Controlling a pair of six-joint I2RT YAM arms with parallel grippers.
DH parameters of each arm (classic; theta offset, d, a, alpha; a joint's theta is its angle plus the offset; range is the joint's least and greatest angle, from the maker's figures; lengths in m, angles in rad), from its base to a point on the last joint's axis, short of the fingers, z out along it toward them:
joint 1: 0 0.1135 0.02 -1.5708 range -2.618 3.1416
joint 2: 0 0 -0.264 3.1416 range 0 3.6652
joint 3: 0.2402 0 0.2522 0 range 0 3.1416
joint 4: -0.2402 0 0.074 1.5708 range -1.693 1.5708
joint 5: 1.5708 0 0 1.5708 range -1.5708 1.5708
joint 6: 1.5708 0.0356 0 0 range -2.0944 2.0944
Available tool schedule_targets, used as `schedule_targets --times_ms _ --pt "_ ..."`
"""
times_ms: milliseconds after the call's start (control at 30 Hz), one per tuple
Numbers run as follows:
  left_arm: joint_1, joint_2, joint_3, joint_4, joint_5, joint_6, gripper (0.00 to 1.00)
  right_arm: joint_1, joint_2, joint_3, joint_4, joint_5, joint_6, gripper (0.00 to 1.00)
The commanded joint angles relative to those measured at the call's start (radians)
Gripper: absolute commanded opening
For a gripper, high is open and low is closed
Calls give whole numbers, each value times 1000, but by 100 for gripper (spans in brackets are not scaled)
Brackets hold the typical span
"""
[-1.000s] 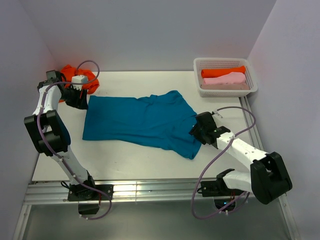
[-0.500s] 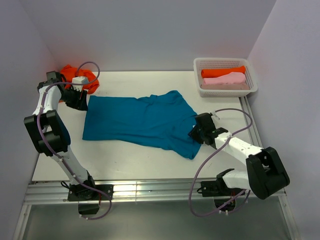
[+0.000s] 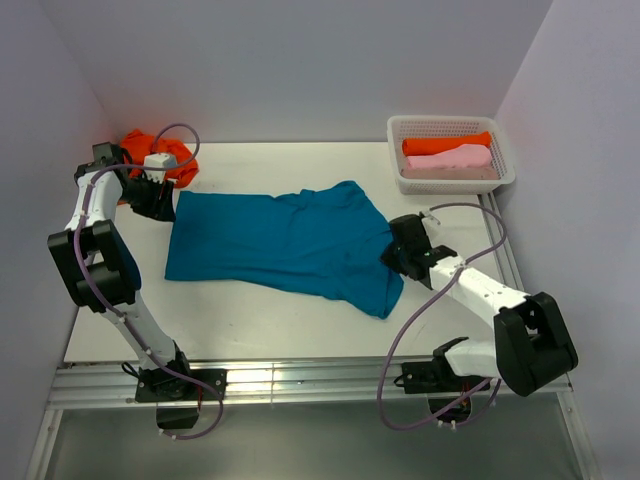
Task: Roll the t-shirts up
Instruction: Fold the tshirt
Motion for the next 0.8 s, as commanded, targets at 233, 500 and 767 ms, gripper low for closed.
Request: schedule_targets --times_ms 233,500,767 --pt "5 -15 -9 -22 8 24 52 -5 53 134 -51 109 -113 4" --pt "10 -29 -84 -10 -18 49 57 -6 177 204 -136 178 -107 42" --pt "164 25 -6 -86 37 12 60 -2 -25 90 -190 112 -13 63"
